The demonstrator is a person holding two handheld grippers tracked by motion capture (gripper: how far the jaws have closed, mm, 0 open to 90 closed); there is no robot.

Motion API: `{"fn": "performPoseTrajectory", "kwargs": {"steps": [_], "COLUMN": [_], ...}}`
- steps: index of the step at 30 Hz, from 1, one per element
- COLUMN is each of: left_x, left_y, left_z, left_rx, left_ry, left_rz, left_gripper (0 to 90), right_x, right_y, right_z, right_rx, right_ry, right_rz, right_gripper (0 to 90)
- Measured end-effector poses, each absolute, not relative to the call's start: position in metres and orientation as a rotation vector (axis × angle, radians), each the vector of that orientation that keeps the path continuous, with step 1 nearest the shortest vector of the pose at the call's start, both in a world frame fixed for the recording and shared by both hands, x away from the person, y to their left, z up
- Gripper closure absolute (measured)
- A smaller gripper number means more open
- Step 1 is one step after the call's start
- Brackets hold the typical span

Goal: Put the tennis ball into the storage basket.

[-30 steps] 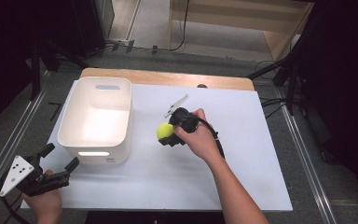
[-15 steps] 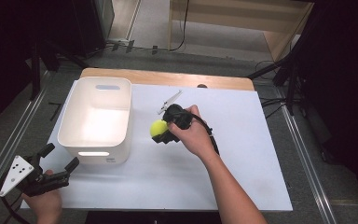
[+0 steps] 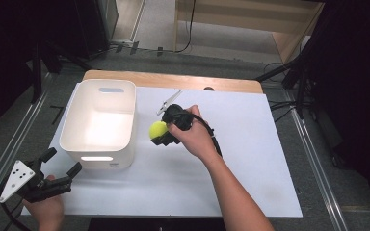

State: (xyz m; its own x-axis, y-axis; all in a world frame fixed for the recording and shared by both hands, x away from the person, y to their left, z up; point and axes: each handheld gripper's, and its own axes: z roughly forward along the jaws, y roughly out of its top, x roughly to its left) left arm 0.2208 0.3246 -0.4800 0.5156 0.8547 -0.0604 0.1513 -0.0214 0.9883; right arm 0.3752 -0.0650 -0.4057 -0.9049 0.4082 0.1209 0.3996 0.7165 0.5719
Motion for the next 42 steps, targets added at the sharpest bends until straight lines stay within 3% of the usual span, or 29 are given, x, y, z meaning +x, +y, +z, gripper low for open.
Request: {"fn": "performPoseTrajectory", "kwargs": {"steps": [42], "left_x": [0.221], "left_y": [0.324], "left_z": [-0.48], "left_rx": [1.512], "left_ry": [0.907], "left_rz": [0.701], "left_gripper": [1.4], "right_x": [0.385], "right_y": [-0.038], "right_z": [-0.375], "right_rx": [0.587], "right_ry": [2.885], "right_rz": [1.019], "right_gripper": [24.0]}}
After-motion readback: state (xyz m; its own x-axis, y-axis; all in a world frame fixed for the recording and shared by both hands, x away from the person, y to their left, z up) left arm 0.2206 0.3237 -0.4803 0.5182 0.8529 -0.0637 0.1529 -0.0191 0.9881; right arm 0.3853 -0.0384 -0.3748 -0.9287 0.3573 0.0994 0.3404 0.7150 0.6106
